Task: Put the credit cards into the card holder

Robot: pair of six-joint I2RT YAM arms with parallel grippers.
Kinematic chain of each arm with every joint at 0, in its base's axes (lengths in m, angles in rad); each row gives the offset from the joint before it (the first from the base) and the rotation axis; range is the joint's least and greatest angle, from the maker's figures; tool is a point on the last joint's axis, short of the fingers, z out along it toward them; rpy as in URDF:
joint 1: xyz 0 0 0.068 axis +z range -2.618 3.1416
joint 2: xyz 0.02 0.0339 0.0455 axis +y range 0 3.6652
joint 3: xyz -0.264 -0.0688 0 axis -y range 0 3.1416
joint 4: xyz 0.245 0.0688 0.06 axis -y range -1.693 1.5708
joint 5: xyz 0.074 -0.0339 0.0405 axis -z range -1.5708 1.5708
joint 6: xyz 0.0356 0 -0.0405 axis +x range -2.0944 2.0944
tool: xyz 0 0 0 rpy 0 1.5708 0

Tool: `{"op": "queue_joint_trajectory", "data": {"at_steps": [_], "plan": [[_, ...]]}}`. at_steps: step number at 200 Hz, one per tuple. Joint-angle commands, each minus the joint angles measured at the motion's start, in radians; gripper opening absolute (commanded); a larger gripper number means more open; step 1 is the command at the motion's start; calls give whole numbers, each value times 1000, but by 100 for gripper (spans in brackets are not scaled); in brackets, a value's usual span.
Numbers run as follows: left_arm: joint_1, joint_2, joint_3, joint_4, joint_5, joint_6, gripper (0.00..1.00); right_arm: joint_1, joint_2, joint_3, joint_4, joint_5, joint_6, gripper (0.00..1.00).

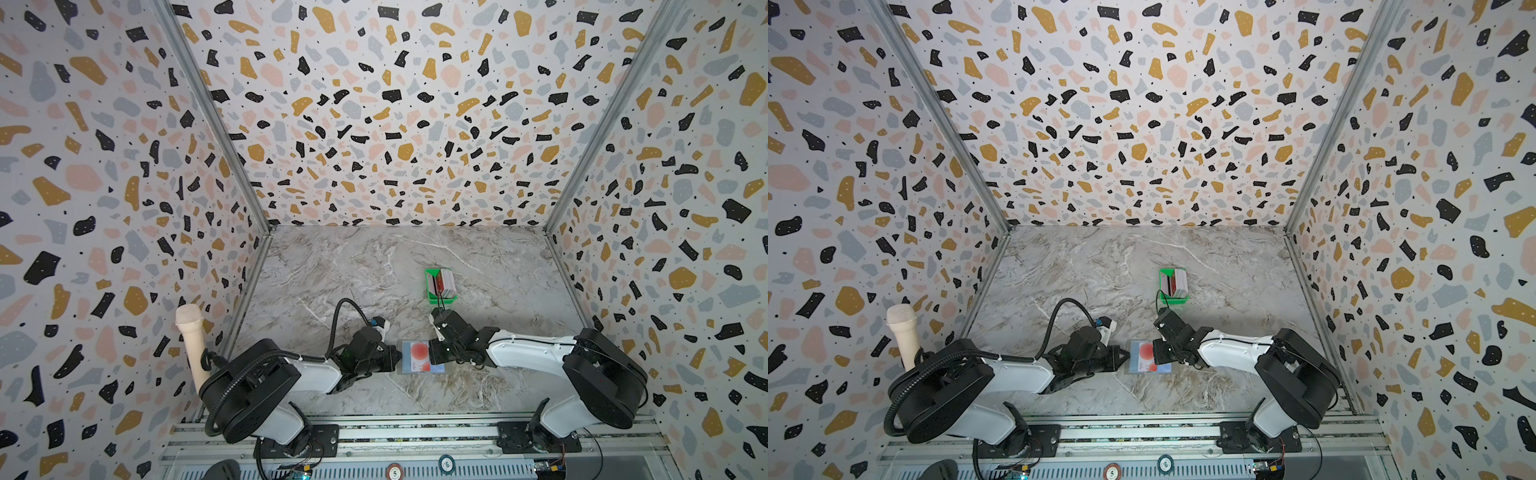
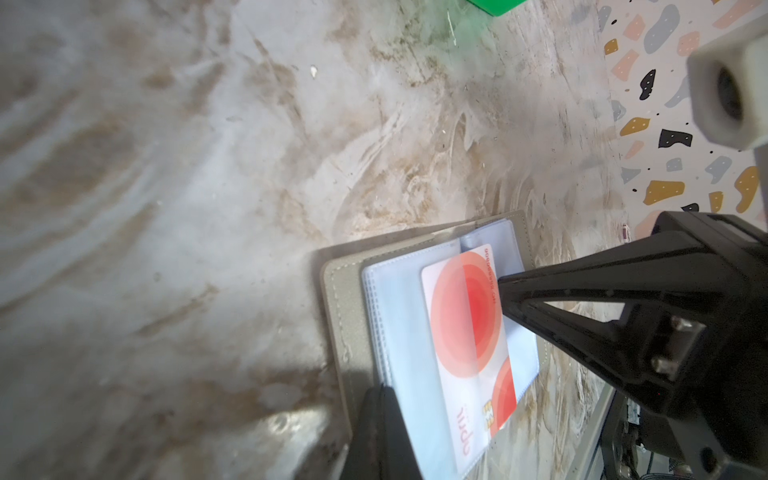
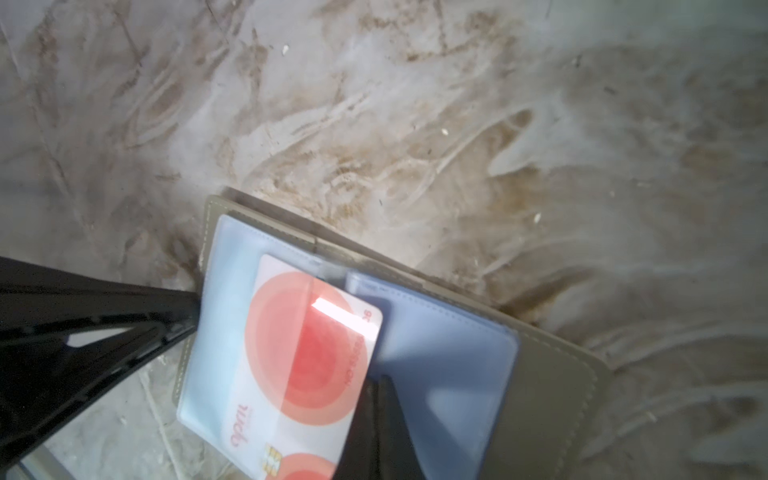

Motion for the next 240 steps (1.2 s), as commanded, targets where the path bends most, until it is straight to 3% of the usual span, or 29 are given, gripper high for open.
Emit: {"op": "queue_joint_trajectory", "data": {"at_steps": [1, 96, 139, 168, 187, 198, 240], "plan": [[1, 15, 1, -8, 9, 15, 0, 17, 15, 26, -21, -9, -3, 0], [1, 14, -5, -2, 11, 6, 0, 107, 101, 95, -3, -22, 22, 0], [17, -29, -10, -22, 15, 3, 0, 110, 42, 88, -35, 18, 12, 0], [32, -111, 5, -77, 21, 19, 0, 90, -46, 104, -111, 58, -37, 20], [33, -161, 17, -111, 11, 25, 12, 52, -75, 109, -156, 60, -82, 32], [32, -178, 25, -115, 10, 27, 14, 29, -70, 111, -169, 43, -113, 39], [-12, -74, 91, -76, 25, 26, 5, -1, 24, 195, -259, 64, -209, 42]]}}
